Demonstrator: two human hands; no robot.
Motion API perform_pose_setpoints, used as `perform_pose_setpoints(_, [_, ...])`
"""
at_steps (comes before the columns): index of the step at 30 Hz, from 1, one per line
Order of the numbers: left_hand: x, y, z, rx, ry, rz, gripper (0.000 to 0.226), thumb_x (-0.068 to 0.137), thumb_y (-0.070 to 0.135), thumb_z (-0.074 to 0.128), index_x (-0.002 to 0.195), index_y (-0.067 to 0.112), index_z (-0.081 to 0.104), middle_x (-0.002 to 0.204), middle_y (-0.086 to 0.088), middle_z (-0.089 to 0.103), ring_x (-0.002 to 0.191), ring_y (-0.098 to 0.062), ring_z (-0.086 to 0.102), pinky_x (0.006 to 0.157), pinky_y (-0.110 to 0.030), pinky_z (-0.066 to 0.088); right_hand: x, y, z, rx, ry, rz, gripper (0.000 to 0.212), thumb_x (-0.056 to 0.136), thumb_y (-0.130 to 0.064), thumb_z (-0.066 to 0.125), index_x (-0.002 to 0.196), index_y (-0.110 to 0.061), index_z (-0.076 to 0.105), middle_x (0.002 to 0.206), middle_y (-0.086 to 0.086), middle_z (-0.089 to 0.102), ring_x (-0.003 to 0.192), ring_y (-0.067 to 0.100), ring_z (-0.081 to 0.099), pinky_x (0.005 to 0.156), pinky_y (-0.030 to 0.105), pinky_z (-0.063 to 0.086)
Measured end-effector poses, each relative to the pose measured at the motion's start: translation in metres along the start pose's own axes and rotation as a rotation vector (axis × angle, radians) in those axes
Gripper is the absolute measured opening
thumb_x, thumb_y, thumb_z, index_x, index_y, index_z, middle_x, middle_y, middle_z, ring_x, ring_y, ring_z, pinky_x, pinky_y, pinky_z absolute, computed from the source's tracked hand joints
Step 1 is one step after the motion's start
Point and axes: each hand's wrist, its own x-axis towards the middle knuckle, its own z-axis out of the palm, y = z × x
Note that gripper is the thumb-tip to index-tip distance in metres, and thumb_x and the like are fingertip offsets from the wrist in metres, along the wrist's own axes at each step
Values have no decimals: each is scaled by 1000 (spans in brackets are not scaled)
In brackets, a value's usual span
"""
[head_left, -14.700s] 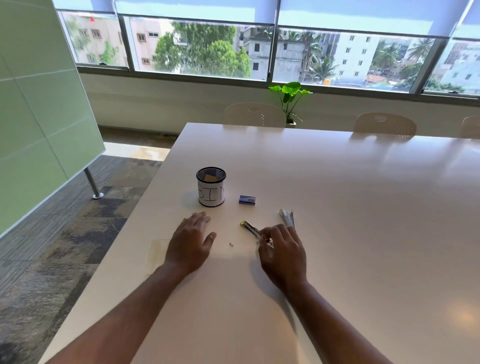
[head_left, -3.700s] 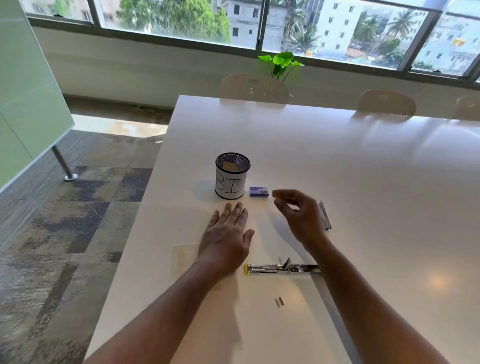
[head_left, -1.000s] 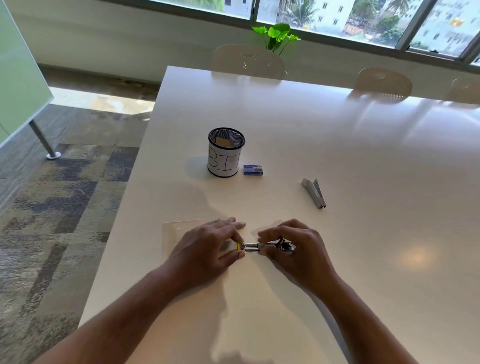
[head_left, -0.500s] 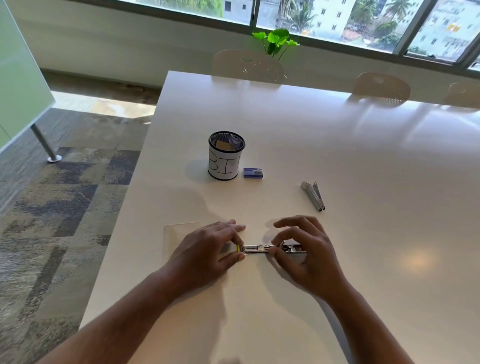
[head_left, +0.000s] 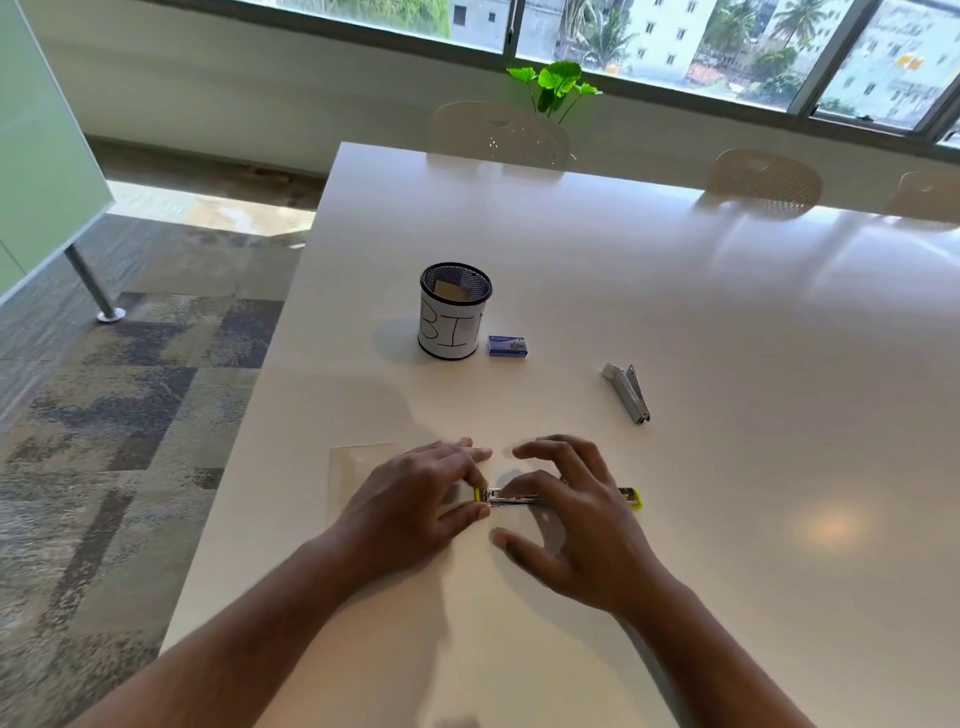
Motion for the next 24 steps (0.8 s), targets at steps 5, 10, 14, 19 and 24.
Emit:
perform_pose_setpoints(5, [0, 0, 0, 13, -6, 6, 19, 92, 38, 74, 109, 31, 68, 149, 12, 58, 146, -5, 44, 114, -36, 44, 2, -6, 8, 13, -27, -27, 44, 88, -62, 71, 118, -30, 68, 143, -7, 53, 144, 22, 36, 104, 47, 47])
perform_pose_setpoints(10, [-1, 0, 1, 9, 13, 0, 17, 92, 40, 74, 105, 32, 66, 147, 15, 59, 145, -2, 44, 113, -33, 44, 3, -7, 5, 85, 98, -19, 45, 89, -59, 72, 121, -28, 69, 141, -8, 56, 140, 21, 43, 103, 45, 47])
perform_pose_setpoints(14, [-2, -1, 1, -1, 19, -5, 17, 91, 41, 74, 104, 33, 66, 146, 20, 59, 144, 3, 42, 113, -29, 43, 3, 3, -2, 109, 394, 166, 16, 100, -38, 62, 99, -26, 73, 104, -16, 70, 101, 16, 64, 84, 50, 51])
perform_pose_setpoints(19, [-2, -1, 1, 4, 11, 2, 15, 92, 41, 73, 104, 33, 67, 146, 19, 58, 144, 2, 43, 112, -32, 45, 1, 11, 0, 204, 359, 410, 19, 90, -33, 66, 75, -24, 71, 74, -18, 65, 77, 13, 64, 76, 52, 52])
perform_pose_setpoints(24, [-1, 0, 1, 2, 9, -9, 16, 92, 41, 73, 104, 32, 67, 146, 18, 59, 144, 1, 43, 113, -33, 44, 4, 9, 2, 237, 326, 393, 28, 84, -53, 69, 72, -29, 69, 74, -19, 65, 73, 9, 62, 69, 46, 53])
